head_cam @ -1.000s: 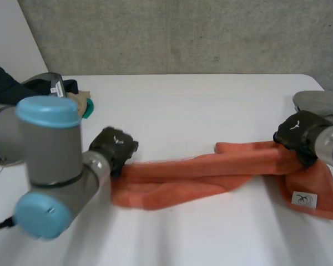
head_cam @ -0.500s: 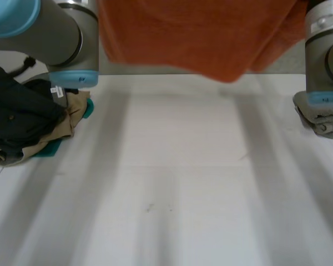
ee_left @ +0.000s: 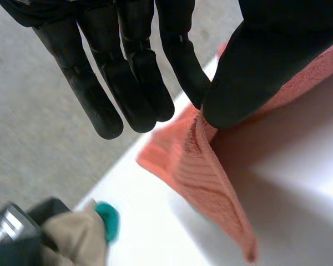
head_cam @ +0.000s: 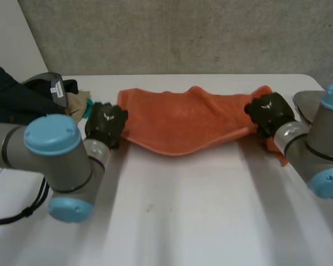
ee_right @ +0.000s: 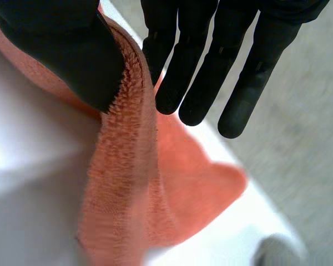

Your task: Fold the laundry.

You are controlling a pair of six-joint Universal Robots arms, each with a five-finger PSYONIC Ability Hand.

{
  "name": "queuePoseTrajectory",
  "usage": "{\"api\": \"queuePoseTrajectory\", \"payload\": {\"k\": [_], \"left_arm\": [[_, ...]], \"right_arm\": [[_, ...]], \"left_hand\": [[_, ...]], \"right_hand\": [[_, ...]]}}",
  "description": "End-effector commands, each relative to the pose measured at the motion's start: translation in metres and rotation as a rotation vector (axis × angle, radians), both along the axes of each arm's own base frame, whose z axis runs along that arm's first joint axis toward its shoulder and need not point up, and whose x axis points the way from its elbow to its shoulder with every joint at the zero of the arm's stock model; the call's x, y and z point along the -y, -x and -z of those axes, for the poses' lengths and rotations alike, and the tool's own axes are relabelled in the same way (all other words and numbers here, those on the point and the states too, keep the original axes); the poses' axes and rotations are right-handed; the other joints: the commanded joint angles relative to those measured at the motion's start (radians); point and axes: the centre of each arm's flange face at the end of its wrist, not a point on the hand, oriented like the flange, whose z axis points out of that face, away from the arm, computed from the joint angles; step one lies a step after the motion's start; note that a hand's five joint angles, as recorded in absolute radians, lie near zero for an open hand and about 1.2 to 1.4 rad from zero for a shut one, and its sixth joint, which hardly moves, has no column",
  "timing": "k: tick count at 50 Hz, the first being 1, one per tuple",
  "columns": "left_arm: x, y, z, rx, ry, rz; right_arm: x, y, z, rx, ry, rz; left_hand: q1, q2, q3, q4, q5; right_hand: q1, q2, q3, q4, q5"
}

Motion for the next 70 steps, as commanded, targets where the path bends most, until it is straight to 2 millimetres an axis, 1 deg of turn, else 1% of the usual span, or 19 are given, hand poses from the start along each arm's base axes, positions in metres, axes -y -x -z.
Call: {"api": "queuePoseTrajectory", "payload": {"k": [1, 6, 17, 24, 25, 26, 30, 37, 41, 42, 45, 46, 50, 54, 57, 60, 62, 65, 70], "left_arm": [[-0.013, -0.007, 0.007, 0.012, -0.027, 0.004], [-0.016, -0.009, 0.006, 0.009, -0.032, 0.002], [-0.013, -0.011, 0.005, 0.005, -0.031, 0.014], [-0.005, -0.019, 0.004, 0.002, -0.030, -0.015], [-0.005, -0.019, 0.003, 0.002, -0.029, -0.017], [-0.004, -0.019, 0.002, 0.001, -0.027, -0.018], [-0.004, -0.021, -0.004, -0.012, -0.022, -0.024], [-0.012, -0.024, -0.022, -0.056, -0.013, -0.026], [-0.029, -0.033, -0.044, -0.043, -0.007, -0.029], [-0.037, -0.038, -0.053, -0.035, -0.013, -0.029], [-0.053, -0.046, -0.067, -0.007, -0.031, -0.030], [-0.065, -0.053, -0.076, 0.029, -0.044, -0.029], [-0.096, -0.068, -0.096, 0.138, -0.071, -0.015], [-0.113, -0.075, -0.106, 0.200, -0.071, 0.007], [-0.112, -0.074, -0.104, 0.220, -0.061, 0.014], [-0.102, -0.068, -0.087, 0.243, -0.089, 0.020], [-0.087, -0.061, -0.064, 0.269, -0.135, 0.017], [-0.066, -0.051, -0.042, 0.285, -0.170, 0.020], [-0.027, -0.032, -0.016, 0.296, -0.184, 0.016]], "right_arm": [[0.011, 0.046, 0.004, 0.182, -0.246, 0.193], [0.017, 0.068, 0.010, 0.228, -0.309, 0.275], [0.024, 0.090, 0.020, 0.233, -0.335, 0.330], [0.023, 0.093, 0.041, 0.145, -0.370, 0.298], [0.023, 0.093, 0.042, 0.139, -0.371, 0.294], [0.023, 0.094, 0.043, 0.133, -0.368, 0.285], [0.023, 0.092, 0.043, 0.147, -0.374, 0.230], [0.019, 0.094, 0.035, 0.155, -0.379, 0.206], [0.007, 0.103, 0.002, 0.091, -0.318, 0.209], [-0.002, 0.111, -0.017, 0.036, -0.289, 0.210], [-0.019, 0.123, -0.042, -0.068, -0.264, 0.213], [-0.031, 0.129, -0.053, -0.146, -0.264, 0.205], [-0.065, 0.133, -0.078, -0.342, -0.258, 0.160], [-0.088, 0.129, -0.095, -0.451, -0.208, 0.120], [-0.092, 0.125, -0.093, -0.433, -0.207, 0.117], [-0.089, 0.120, -0.084, -0.415, -0.225, 0.099], [-0.081, 0.109, -0.068, -0.408, -0.238, 0.057], [-0.066, 0.092, -0.045, -0.436, -0.231, 0.026], [-0.037, 0.084, -0.027, -0.496, -0.181, 0.100]], "left_hand": [[0.245, 0.198, 0.203, 0.195, 0.255], [0.245, 0.198, 0.203, 0.195, 0.255], [0.245, 0.198, 0.203, 0.195, 0.255], [0.245, 0.198, 0.203, 0.195, 0.255], [0.245, 0.198, 0.203, 0.195, 0.255], [0.245, 0.198, 0.203, 0.195, 0.255], [0.245, 0.198, 0.203, 0.195, 0.255], [0.245, 0.198, 0.203, 0.195, 0.255], [0.245, 0.198, 0.203, 0.195, 0.255], [0.245, 0.198, 0.203, 0.195, 0.255], [0.245, 0.198, 0.203, 0.195, 0.255], [0.245, 0.198, 0.203, 0.195, 0.255], [0.245, 0.198, 0.203, 0.195, 0.255], [0.245, 0.198, 0.203, 0.195, 0.255], [0.245, 0.198, 0.203, 0.195, 0.255], [0.245, 0.198, 0.203, 0.195, 0.255], [0.245, 0.198, 0.203, 0.195, 0.255], [0.245, 0.198, 0.203, 0.195, 0.255], [0.245, 0.198, 0.203, 0.195, 0.255]], "right_hand": [[-0.227, -0.270, -0.278, -0.280, -0.262], [-0.483, -0.526, -0.534, -0.536, -0.518], [-0.472, -0.514, -0.522, -0.524, -0.506], [-0.413, -0.456, -0.463, -0.466, -0.448], [-0.360, -0.403, -0.411, -0.413, -0.395], [-0.159, -0.202, -0.210, -0.212, -0.194], [0.266, 0.224, 0.216, 0.213, 0.231], [0.267, 0.225, 0.217, 0.214, 0.233], [0.267, 0.225, 0.217, 0.214, 0.233], [0.267, 0.225, 0.217, 0.214, 0.233], [0.267, 0.225, 0.217, 0.214, 0.233], [0.267, 0.225, 0.217, 0.214, 0.233], [0.267, 0.225, 0.217, 0.214, 0.233], [0.267, 0.225, 0.217, 0.214, 0.233], [0.267, 0.225, 0.217, 0.214, 0.233], [0.267, 0.225, 0.217, 0.214, 0.233], [0.267, 0.225, 0.217, 0.214, 0.233], [0.267, 0.225, 0.217, 0.214, 0.233], [0.267, 0.225, 0.217, 0.214, 0.233]]}}
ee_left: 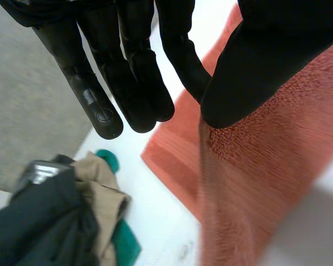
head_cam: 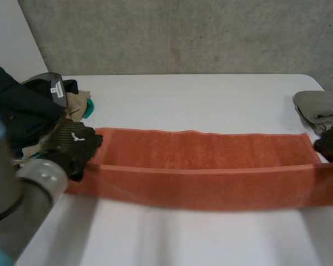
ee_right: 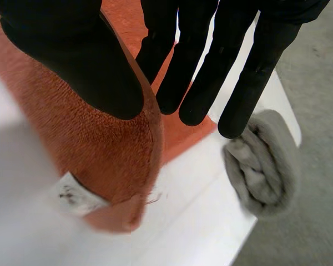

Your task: Fold the laundry.

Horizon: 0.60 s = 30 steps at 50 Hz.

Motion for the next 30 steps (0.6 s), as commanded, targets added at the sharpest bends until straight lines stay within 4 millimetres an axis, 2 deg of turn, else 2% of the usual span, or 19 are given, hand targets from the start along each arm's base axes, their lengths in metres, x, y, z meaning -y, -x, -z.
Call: {"api": "queuePoseTrajectory", "payload": {"k": [1, 4, 5, 6, 7, 9, 10, 11, 13, 14, 17, 18, 22, 24, 25, 29, 30], "left_arm": [[0.057, 0.028, 0.043, 0.018, -0.032, -0.008], [0.089, 0.044, 0.042, 0.013, 0.027, 0.000], [0.098, 0.048, 0.038, 0.013, 0.056, 0.002], [0.107, 0.052, 0.033, 0.013, 0.089, 0.005], [0.123, 0.062, 0.016, 0.006, 0.173, 0.014], [0.137, 0.070, -0.006, -0.010, 0.267, 0.026], [0.144, 0.074, -0.020, -0.024, 0.320, 0.023], [0.158, 0.077, -0.053, -0.072, 0.441, 0.007], [0.166, 0.082, -0.089, -0.138, 0.571, -0.001], [0.168, 0.085, -0.124, -0.205, 0.696, -0.008], [0.169, 0.082, -0.166, -0.289, 0.852, -0.026], [0.165, 0.083, -0.183, -0.335, 0.920, -0.028], [0.158, 0.077, -0.210, -0.396, 1.012, -0.036], [0.156, 0.076, -0.211, -0.411, 1.000, -0.032], [0.156, 0.076, -0.208, -0.416, 0.984, -0.030], [0.161, 0.073, -0.176, -0.422, 0.865, -0.025], [0.163, 0.069, -0.163, -0.411, 0.821, -0.031]], "right_arm": [[0.044, -0.019, 0.033, -0.071, 0.076, 0.045], [0.073, -0.024, 0.037, -0.078, 0.152, 0.059], [0.081, -0.026, 0.036, -0.075, 0.181, 0.057], [0.097, -0.032, 0.029, -0.061, 0.256, 0.052], [0.106, -0.035, 0.023, -0.049, 0.305, 0.050], [0.122, -0.040, 0.007, -0.024, 0.412, 0.051], [0.138, -0.043, -0.014, 0.013, 0.539, 0.057], [0.144, -0.045, -0.027, 0.037, 0.612, 0.060], [0.156, -0.047, -0.055, 0.088, 0.763, 0.067], [0.162, -0.052, -0.082, 0.154, 0.909, 0.068], [0.161, -0.057, -0.117, 0.254, 1.090, 0.054], [0.156, -0.058, -0.138, 0.305, 1.180, 0.046], [0.148, -0.062, -0.151, 0.355, 1.222, 0.032], [0.147, -0.064, -0.149, 0.360, 1.201, 0.031], [0.145, -0.066, -0.148, 0.363, 1.188, 0.030], [0.139, -0.076, -0.135, 0.381, 1.109, 0.015], [0.137, -0.080, -0.127, 0.382, 1.076, 0.009]], "left_hand": [[0.245, 0.198, 0.203, 0.195, 0.242], [0.245, 0.198, 0.203, 0.195, 0.242], [0.245, 0.198, 0.203, 0.195, 0.242], [0.245, 0.198, 0.203, 0.195, 0.242], [0.245, 0.198, 0.203, 0.195, 0.242], [0.245, 0.198, 0.203, 0.195, 0.242], [0.245, 0.198, 0.203, 0.195, 0.242], [0.245, 0.198, 0.203, 0.195, 0.242], [0.245, 0.198, 0.203, 0.195, 0.242], [0.245, 0.198, 0.203, 0.195, 0.242], [0.245, 0.198, 0.203, 0.195, 0.242], [0.245, 0.198, 0.203, 0.195, 0.242], [0.245, 0.198, 0.203, 0.195, 0.242], [0.245, 0.198, 0.203, 0.195, 0.242], [0.245, 0.198, 0.203, 0.195, 0.242], [0.245, 0.198, 0.203, 0.195, 0.242], [0.245, 0.198, 0.203, 0.195, 0.242]], "right_hand": [[0.266, 0.210, 0.201, 0.197, 0.216], [0.266, 0.210, 0.201, 0.197, 0.216], [0.266, 0.210, 0.201, 0.197, 0.216], [0.266, 0.210, 0.201, 0.197, 0.216], [0.266, 0.210, 0.201, 0.197, 0.216], [0.266, 0.210, 0.201, 0.197, 0.216], [0.266, 0.210, 0.201, 0.197, 0.216], [0.266, 0.210, 0.201, 0.197, 0.216], [0.266, 0.210, 0.201, 0.197, 0.216], [0.266, 0.210, 0.201, 0.197, 0.216], [0.266, 0.210, 0.201, 0.197, 0.216], [0.266, 0.210, 0.201, 0.197, 0.216], [0.266, 0.210, 0.201, 0.197, 0.216], [0.266, 0.210, 0.201, 0.197, 0.216], [0.266, 0.210, 0.201, 0.197, 0.216], [0.266, 0.210, 0.201, 0.197, 0.216], [0.266, 0.210, 0.201, 0.197, 0.216]]}}
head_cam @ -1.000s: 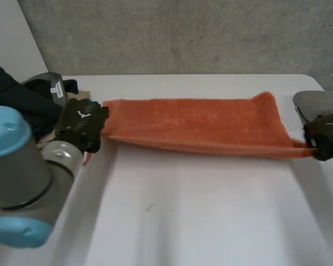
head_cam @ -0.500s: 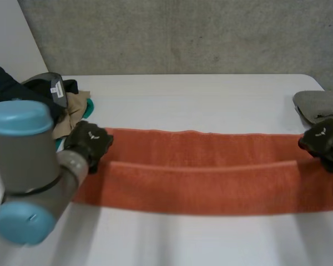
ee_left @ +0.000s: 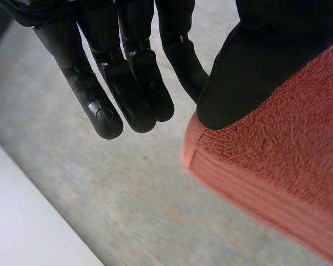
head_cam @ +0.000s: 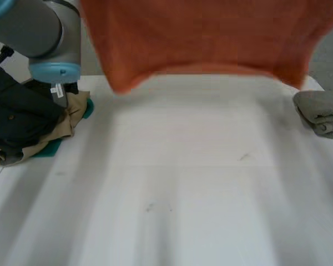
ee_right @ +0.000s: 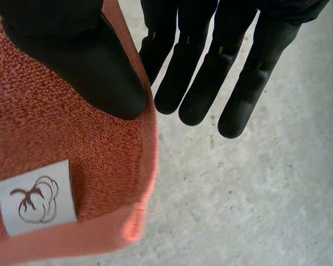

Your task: Fold the laundry.

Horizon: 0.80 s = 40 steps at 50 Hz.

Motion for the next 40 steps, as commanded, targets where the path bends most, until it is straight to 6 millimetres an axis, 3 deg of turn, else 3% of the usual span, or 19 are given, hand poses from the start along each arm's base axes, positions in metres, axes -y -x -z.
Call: {"api": "queuePoseTrajectory", "payload": {"k": [1, 6, 11, 14, 15, 19, 23, 26, 30, 31, 34, 35, 40], "left_arm": [[0.004, -0.010, 0.050, 0.008, -0.189, 0.035], [0.003, -0.018, 0.099, 0.062, -0.321, 0.022], [-0.004, -0.020, 0.160, 0.120, -0.456, 0.018], [-0.012, -0.022, 0.197, 0.155, -0.526, 0.020], [-0.016, -0.023, 0.222, 0.183, -0.576, 0.016], [-0.029, -0.028, 0.272, 0.240, -0.697, 0.015], [-0.050, -0.034, 0.297, 0.284, -0.784, 0.025], [-0.063, -0.040, 0.302, 0.308, -0.821, 0.021], [-0.091, -0.054, 0.285, 0.342, -0.850, 0.009], [-0.107, -0.062, 0.282, 0.375, -0.882, 0.004], [-0.132, -0.074, 0.272, 0.437, -0.920, -0.008], [-0.151, -0.083, 0.268, 0.499, -0.960, -0.017], [-0.208, -0.110, 0.267, 0.700, -1.122, -0.018]], "right_arm": [[-0.010, -0.016, 0.030, -0.007, -0.153, -0.050], [-0.009, -0.017, 0.066, -0.033, -0.262, -0.057], [-0.007, -0.023, 0.135, -0.087, -0.461, -0.094], [-0.009, -0.024, 0.165, -0.108, -0.557, -0.107], [-0.011, -0.024, 0.183, -0.119, -0.617, -0.108], [-0.018, -0.018, 0.213, -0.138, -0.760, -0.096], [-0.038, -0.013, 0.229, -0.171, -0.913, -0.088], [-0.057, -0.009, 0.234, -0.189, -1.017, -0.096], [-0.085, 0.008, 0.222, -0.213, -1.142, -0.072], [-0.097, 0.018, 0.213, -0.232, -1.174, -0.050], [-0.113, 0.035, 0.203, -0.287, -1.210, -0.007], [-0.125, 0.046, 0.199, -0.343, -1.236, 0.022], [-0.158, 0.070, 0.198, -0.527, -1.331, 0.077]], "left_hand": [[0.245, 0.198, 0.202, 0.194, 0.240], [0.245, 0.198, 0.202, 0.194, 0.240], [0.245, 0.198, 0.202, 0.194, 0.240], [0.245, 0.198, 0.202, 0.194, 0.240], [0.245, 0.198, 0.202, 0.194, 0.240], [0.245, 0.198, 0.202, 0.194, 0.240], [0.245, 0.198, 0.202, 0.194, 0.240], [0.245, 0.198, 0.202, 0.194, 0.240], [0.245, 0.198, 0.202, 0.194, 0.240], [0.245, 0.198, 0.202, 0.194, 0.240], [0.245, 0.198, 0.202, 0.194, 0.240], [0.245, 0.198, 0.202, 0.194, 0.240], [0.245, 0.198, 0.202, 0.194, 0.240]], "right_hand": [[0.266, 0.205, 0.200, 0.197, 0.211], [0.266, 0.205, 0.200, 0.197, 0.211], [0.266, 0.205, 0.200, 0.197, 0.211], [0.266, 0.205, 0.200, 0.197, 0.211], [0.266, 0.205, 0.200, 0.197, 0.211], [0.266, 0.205, 0.200, 0.197, 0.211], [0.266, 0.205, 0.200, 0.197, 0.211], [0.266, 0.205, 0.200, 0.197, 0.211], [0.266, 0.205, 0.200, 0.197, 0.211], [0.266, 0.205, 0.200, 0.197, 0.211], [0.266, 0.205, 0.200, 0.197, 0.211], [0.266, 0.205, 0.200, 0.197, 0.211], [0.266, 0.205, 0.200, 0.197, 0.211]]}}
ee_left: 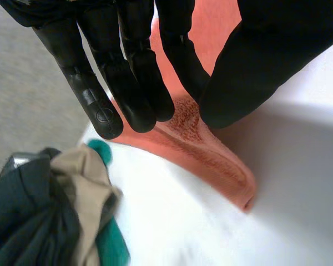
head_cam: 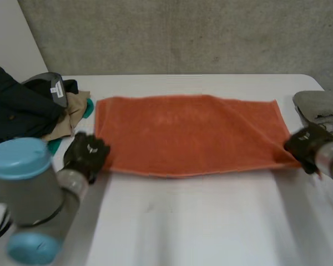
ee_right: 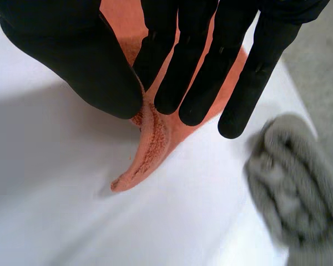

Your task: Fold the laundry.

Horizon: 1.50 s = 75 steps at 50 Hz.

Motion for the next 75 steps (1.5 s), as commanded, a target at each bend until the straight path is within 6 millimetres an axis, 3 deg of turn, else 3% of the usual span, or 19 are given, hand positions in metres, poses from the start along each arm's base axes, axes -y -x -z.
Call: {"api": "queuePoseTrajectory", "payload": {"k": [1, 5, 8, 16, 24, 31, 35, 37, 38, 41, 42, 43, 49, 52, 55, 60, 63, 70, 75], "left_arm": [[-0.077, -0.036, -0.008, 0.235, -0.210, 0.063], [-0.077, -0.035, -0.017, 0.235, -0.186, 0.076], [-0.057, -0.025, -0.025, 0.200, -0.109, 0.072], [0.031, 0.027, -0.018, 0.129, 0.063, 0.062], [0.100, 0.067, -0.002, 0.071, 0.222, 0.030], [0.142, 0.089, 0.010, 0.039, 0.329, -0.011], [0.154, 0.097, 0.015, 0.046, 0.367, -0.009], [0.157, 0.100, 0.016, 0.043, 0.382, -0.008], [0.159, 0.101, 0.016, 0.038, 0.391, -0.009], [0.159, 0.107, 0.014, 0.019, 0.428, -0.005], [0.158, 0.109, 0.013, 0.014, 0.436, -0.004], [0.154, 0.114, 0.011, 0.005, 0.448, 0.003], [0.121, 0.133, 0.011, -0.004, 0.420, 0.064], [0.108, 0.130, -0.003, -0.012, 0.414, 0.074], [0.094, 0.123, -0.015, -0.031, 0.395, 0.080], [0.067, 0.105, -0.033, -0.130, 0.327, 0.074], [0.053, 0.095, -0.043, -0.238, 0.274, 0.079], [0.027, 0.083, -0.043, -0.416, 0.141, 0.118], [0.023, 0.074, -0.036, -0.432, 0.096, 0.098]], "right_arm": [[-0.044, 0.033, -0.008, -0.218, -0.119, -0.048], [-0.047, 0.037, -0.007, -0.197, -0.145, -0.047], [-0.043, 0.035, -0.009, -0.186, -0.121, -0.060], [0.031, 0.023, 0.007, -0.100, 0.121, -0.015], [0.081, -0.001, 0.025, -0.060, 0.314, -0.045], [0.127, -0.012, 0.044, -0.053, 0.503, -0.050], [0.140, -0.018, 0.057, -0.044, 0.552, -0.058], [0.144, -0.020, 0.060, -0.043, 0.570, -0.054], [0.146, -0.021, 0.062, -0.040, 0.589, -0.041], [0.148, -0.025, 0.061, -0.034, 0.614, -0.020], [0.147, -0.027, 0.061, -0.020, 0.623, -0.013], [0.146, -0.029, 0.060, -0.005, 0.622, -0.009], [0.131, -0.024, 0.038, 0.162, 0.574, 0.046], [0.110, -0.019, 0.014, 0.240, 0.487, 0.078], [0.088, -0.011, 0.007, 0.296, 0.353, 0.104], [0.061, 0.015, 0.018, 0.381, 0.118, 0.124], [0.054, 0.027, 0.023, 0.407, 0.063, 0.120], [0.055, 0.047, 0.034, 0.418, 0.044, 0.150], [0.064, 0.051, 0.047, 0.400, 0.079, 0.157]], "left_hand": [[0.245, 0.197, 0.202, 0.194, 0.240], [0.245, 0.197, 0.202, 0.194, 0.240], [0.245, 0.197, 0.202, 0.194, 0.240], [0.245, 0.197, 0.202, 0.194, 0.240], [0.245, 0.197, 0.202, 0.194, 0.240], [0.245, 0.197, 0.202, 0.194, 0.240], [0.245, 0.197, 0.202, 0.194, 0.240], [0.245, 0.197, 0.202, 0.194, 0.240], [0.245, 0.197, 0.202, 0.194, 0.240], [-0.612, -0.660, -0.655, -0.663, -0.617], [-0.897, -0.945, -0.939, -0.948, -0.902], [-0.943, -0.991, -0.986, -0.994, -0.948], [-0.977, -1.025, -1.019, -1.028, -0.982], [-0.977, -1.025, -1.019, -1.028, -0.982], [-0.977, -1.025, -1.019, -1.028, -0.982], [-0.977, -1.025, -1.019, -1.028, -0.982], [-0.977, -1.025, -1.019, -1.028, -0.982], [-0.977, -1.025, -1.019, -1.028, -0.982], [-0.976, -1.024, -1.019, -1.027, -0.981]], "right_hand": [[0.266, 0.205, 0.200, 0.197, 0.211], [0.266, 0.205, 0.200, 0.197, 0.211], [0.266, 0.205, 0.200, 0.197, 0.211], [0.266, 0.205, 0.200, 0.197, 0.211], [0.266, 0.205, 0.200, 0.197, 0.211], [0.266, 0.205, 0.200, 0.197, 0.211], [0.266, 0.205, 0.200, 0.197, 0.211], [0.107, 0.046, 0.041, 0.038, 0.052], [-0.234, -0.295, -0.300, -0.304, -0.289], [-0.956, -1.016, -1.022, -1.025, -1.010], [-0.956, -1.016, -1.022, -1.025, -1.010], [-0.956, -1.016, -1.022, -1.025, -1.010], [-0.956, -1.016, -1.022, -1.025, -1.010], [-0.956, -1.016, -1.022, -1.025, -1.010], [-0.956, -1.016, -1.022, -1.025, -1.010], [-0.890, -0.951, -0.956, -0.960, -0.945], [-0.793, -0.854, -0.859, -0.863, -0.848], [-0.702, -0.762, -0.768, -0.771, -0.757], [-0.666, -0.727, -0.733, -0.736, -0.721]]}}
